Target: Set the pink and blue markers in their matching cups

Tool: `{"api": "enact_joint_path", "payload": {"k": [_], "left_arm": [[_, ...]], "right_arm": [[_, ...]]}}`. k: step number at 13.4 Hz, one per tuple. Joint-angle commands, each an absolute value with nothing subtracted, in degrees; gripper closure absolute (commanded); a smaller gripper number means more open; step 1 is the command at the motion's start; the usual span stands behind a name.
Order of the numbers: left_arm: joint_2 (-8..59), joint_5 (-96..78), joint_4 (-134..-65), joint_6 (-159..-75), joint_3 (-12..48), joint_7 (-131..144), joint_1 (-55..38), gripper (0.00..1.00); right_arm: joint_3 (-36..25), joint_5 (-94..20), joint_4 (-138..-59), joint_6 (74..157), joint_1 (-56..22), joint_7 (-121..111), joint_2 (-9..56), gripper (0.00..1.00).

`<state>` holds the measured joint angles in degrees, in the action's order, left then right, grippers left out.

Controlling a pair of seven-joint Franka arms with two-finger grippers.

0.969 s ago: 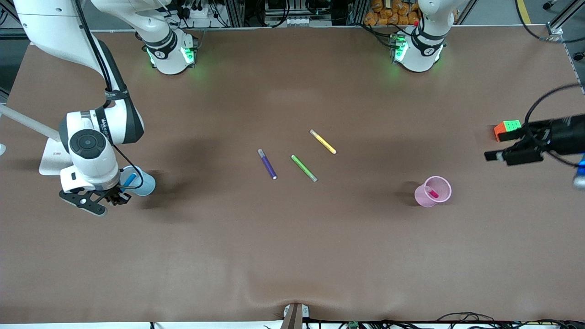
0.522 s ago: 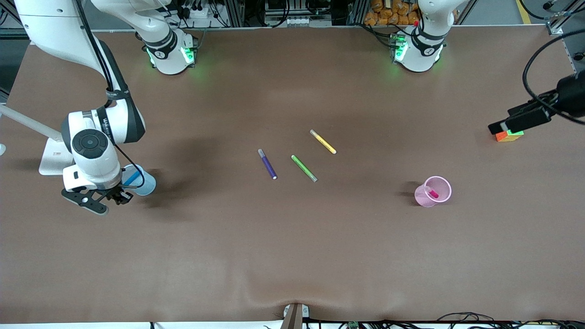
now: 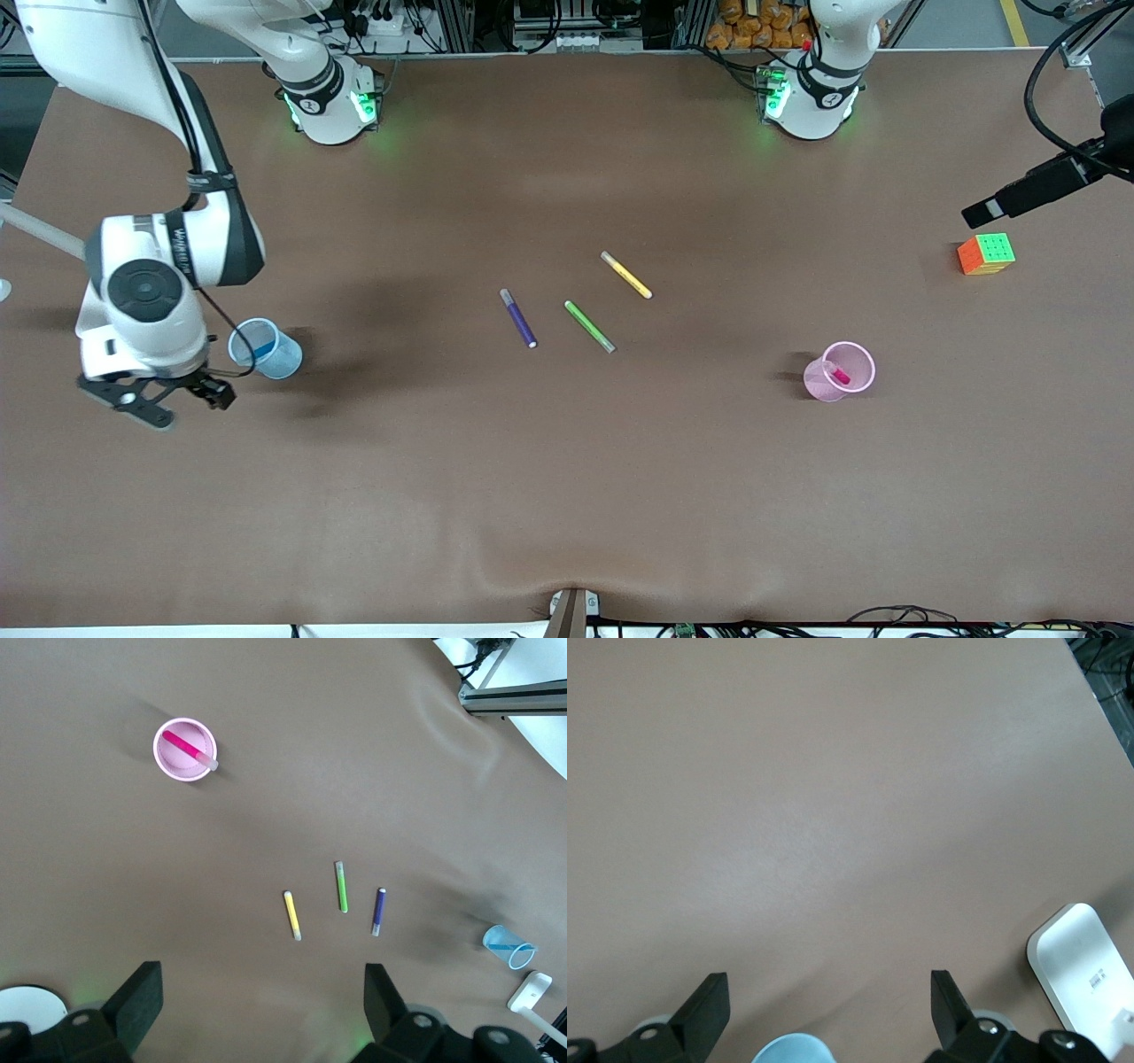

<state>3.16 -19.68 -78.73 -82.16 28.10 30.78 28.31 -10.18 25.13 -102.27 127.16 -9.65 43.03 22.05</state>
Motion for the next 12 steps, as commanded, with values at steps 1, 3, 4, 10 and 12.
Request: {"api": "enact_joint_path", "payload": {"k": [1, 3, 4, 10, 12], "left_arm": [[1.58, -15.23, -78.93, -81.3, 28.21, 27.7, 28.74, 0.0], [0.62, -10.13, -79.01, -81.3, 28.56, 23.58, 28.39, 0.0], [0.53, -9.24, -79.19, -81.12, 28.56, 20.94, 28.39, 0.0], [-0.44, -2.12, -80.15, -80.07, 23.68, 13.36, 23.5, 0.0], [-1.75, -2.02, -82.69, -80.16, 14.72, 13.27, 15.42, 0.0]], "right_arm": [[-9.4, 11.67, -91.27, 119.48, -7.74, 33.01, 25.48, 0.0], [-9.49, 0.75, -83.45, 108.7, -5.46, 29.62, 27.59, 0.0], [-9.41, -2.25, -79.75, 103.33, -4.58, 29.53, 28.21, 0.0], [-9.32, -13.71, -64.45, 80.71, 0.17, 17.97, 28.13, 0.0], [-9.32, -13.71, -61.01, 76.66, 1.13, 11.82, 28.04, 0.0]]}}
